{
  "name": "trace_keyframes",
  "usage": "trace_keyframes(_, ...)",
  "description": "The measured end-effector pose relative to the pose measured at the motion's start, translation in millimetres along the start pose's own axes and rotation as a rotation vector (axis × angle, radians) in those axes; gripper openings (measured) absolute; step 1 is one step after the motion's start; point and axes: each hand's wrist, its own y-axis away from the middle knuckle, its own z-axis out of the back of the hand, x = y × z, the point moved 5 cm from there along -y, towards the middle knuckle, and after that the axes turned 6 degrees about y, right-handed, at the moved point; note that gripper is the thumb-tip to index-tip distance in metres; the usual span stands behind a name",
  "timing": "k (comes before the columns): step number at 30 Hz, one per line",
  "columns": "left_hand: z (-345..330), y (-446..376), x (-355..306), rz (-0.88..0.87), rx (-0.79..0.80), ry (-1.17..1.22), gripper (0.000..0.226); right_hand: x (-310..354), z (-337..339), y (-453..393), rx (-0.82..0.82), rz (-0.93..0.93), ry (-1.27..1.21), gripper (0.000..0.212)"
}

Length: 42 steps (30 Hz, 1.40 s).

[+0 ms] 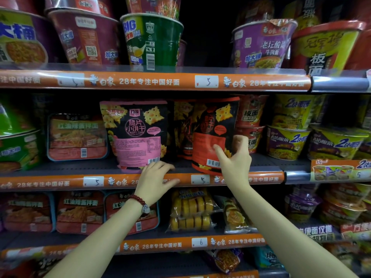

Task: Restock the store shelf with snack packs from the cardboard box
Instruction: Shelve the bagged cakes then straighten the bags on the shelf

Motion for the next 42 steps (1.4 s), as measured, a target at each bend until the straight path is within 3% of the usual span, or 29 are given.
trace_keyframes(3,-0.1,0.7,-0.3,0.0,-0.012,-0.001,0.042,-2.9,-3.3,9.1,0.0,0.016,-0.001,0.036)
trace_keyframes(9,-1.0,1.0,0.6,-0.004,-0.011,-0.009,0.041,-14.5,-17.5,28.4,0.197,0.069,-0.006,0.052)
trace_keyframes(14,-1.2,1.4,0.4,-0.008,-0.013,-0.013,0.042,-11.9,-8.6,24.8,0.067,0.056,0.001,0.052)
trace_keyframes(19,-2.1,1.8,2.4,-0.022,-0.029,-0.026,0.043,-10.4,-0.2,31.3,-0.035,0.154,0.142,0.055)
trace_keyframes(23,-1.5,2.3,2.1,-0.022,-0.024,-0.026,0.05,-3.2,-20.7,42.6,0.041,0.244,0.18,0.058)
trace_keyframes(29,-0.1,2.8,0.3,-0.017,-0.007,-0.051,0.043,11.2,-43.3,50.7,0.18,0.288,0.206,0.062)
trace_keyframes(34,0.4,2.5,0.6,-0.01,0.009,-0.057,0.044,4.7,-51.3,37.3,0.203,0.186,0.075,0.039)
trace_keyframes(39,1.4,2.9,2.5,-0.023,0.037,-0.06,0.052,-14.6,-58.1,4.8,0.445,-0.2,-0.142,0.08)
trace_keyframes(42,1.6,2.9,1.6,-0.038,0.03,-0.077,0.057,-16.7,-65.7,-9.0,0.592,-0.316,-0.24,0.084)
